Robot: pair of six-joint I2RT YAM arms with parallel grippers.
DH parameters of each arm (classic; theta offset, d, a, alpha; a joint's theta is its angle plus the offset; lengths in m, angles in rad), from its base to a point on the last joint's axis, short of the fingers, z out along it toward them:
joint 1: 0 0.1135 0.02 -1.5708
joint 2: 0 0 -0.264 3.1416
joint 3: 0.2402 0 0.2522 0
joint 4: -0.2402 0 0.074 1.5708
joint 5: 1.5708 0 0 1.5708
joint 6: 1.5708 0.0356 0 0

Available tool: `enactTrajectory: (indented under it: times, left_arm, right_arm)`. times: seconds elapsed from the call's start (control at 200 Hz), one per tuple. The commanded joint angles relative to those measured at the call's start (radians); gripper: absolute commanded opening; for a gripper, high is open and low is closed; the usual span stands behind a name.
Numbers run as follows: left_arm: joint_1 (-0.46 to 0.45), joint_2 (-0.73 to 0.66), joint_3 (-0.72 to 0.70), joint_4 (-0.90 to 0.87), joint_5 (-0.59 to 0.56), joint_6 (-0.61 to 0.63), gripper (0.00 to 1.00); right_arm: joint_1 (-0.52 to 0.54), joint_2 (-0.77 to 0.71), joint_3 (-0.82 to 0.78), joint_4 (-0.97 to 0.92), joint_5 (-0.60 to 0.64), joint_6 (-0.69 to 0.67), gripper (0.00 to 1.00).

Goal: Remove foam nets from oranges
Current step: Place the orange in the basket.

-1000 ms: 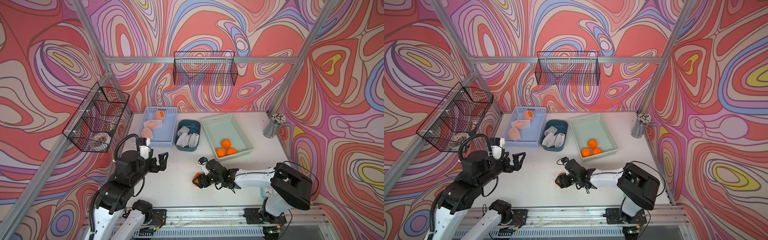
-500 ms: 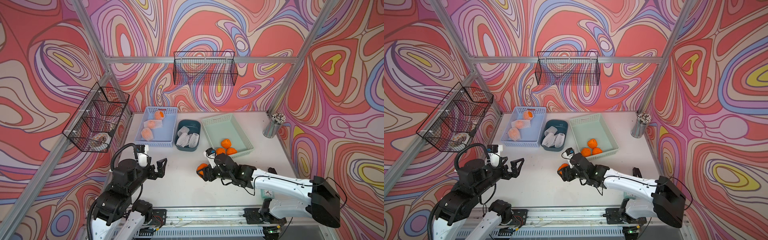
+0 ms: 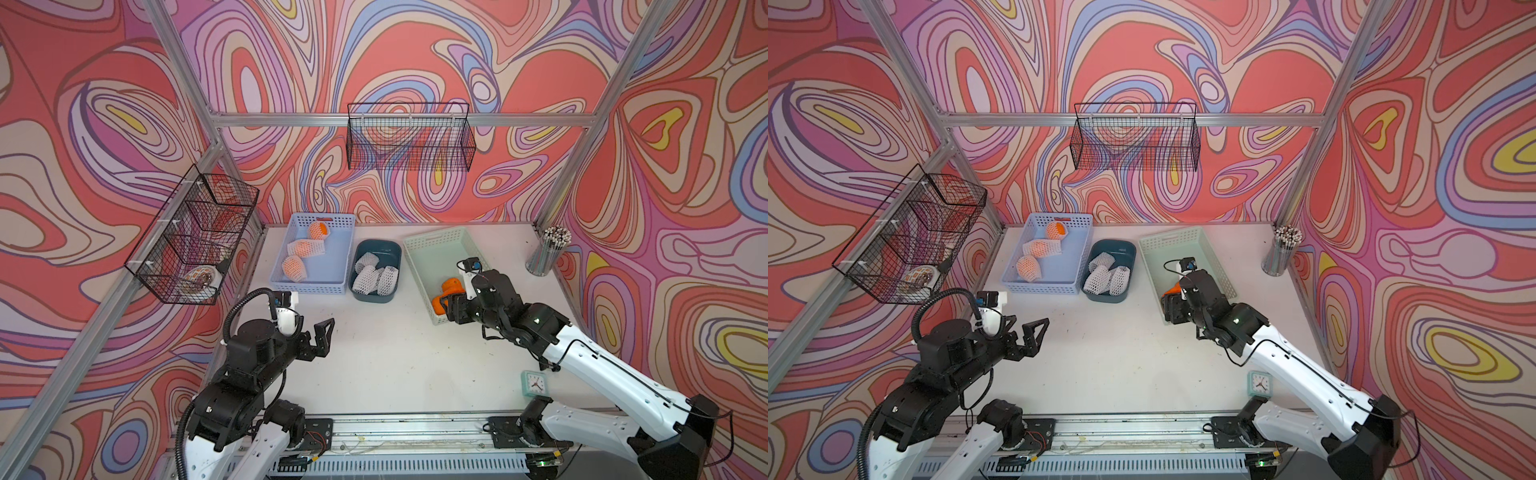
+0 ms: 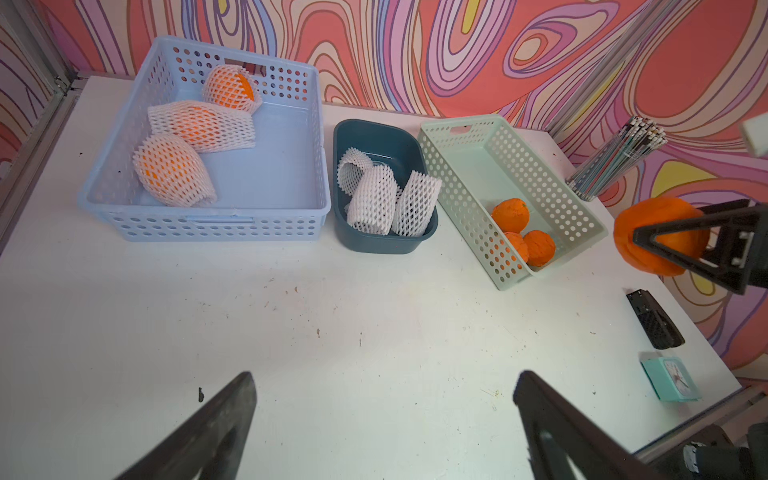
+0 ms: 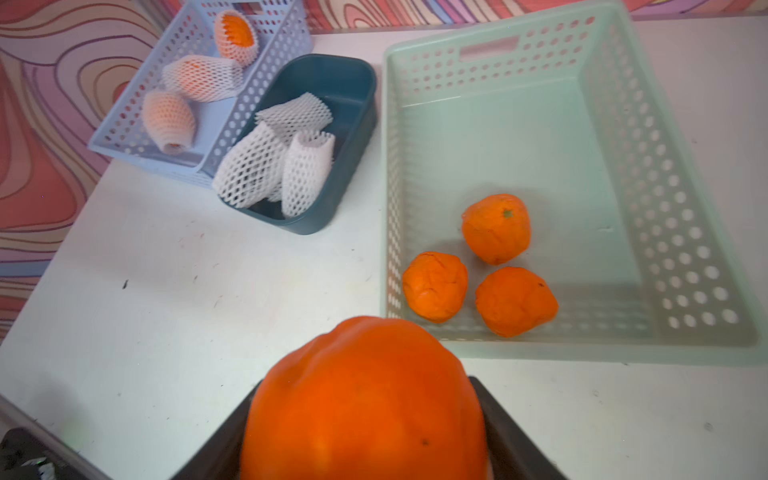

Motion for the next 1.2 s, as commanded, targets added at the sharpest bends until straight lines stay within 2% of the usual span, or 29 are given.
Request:
enactTrajectory:
  times: [0.0,0.285,0.646,1.002,1.197]
  left_arm:
    - [0.002,-0.005,-0.011,-0.007,-0.008,0.015,1.0]
    - [0.001,-0.007,-0.024,-0.009,-0.01,0.012,1.0]
    - [0.002,0.002,-0.03,-0.009,-0.003,0.014,1.0]
    - [0.001,0.01,-0.034,-0.006,0.001,0.012,1.0]
    - [0.002,0.011,-0.035,-0.006,0.001,0.012,1.0]
  right_arm:
    - [-0.078,0.055,0.042,-0.057,0.009,-0.067,0.68]
    - [-0.282,0.255,0.093,0.02,-0.06,-0.134,0.68]
    - [-0.422,0.478,0.127,0.113,-0.119,-0.176,0.68]
    - [-0.444,0.581,0.127,0.148,-0.09,-0.17,0.68]
    - [-0.445,0.589,0.108,0.153,-0.074,-0.153,0.7]
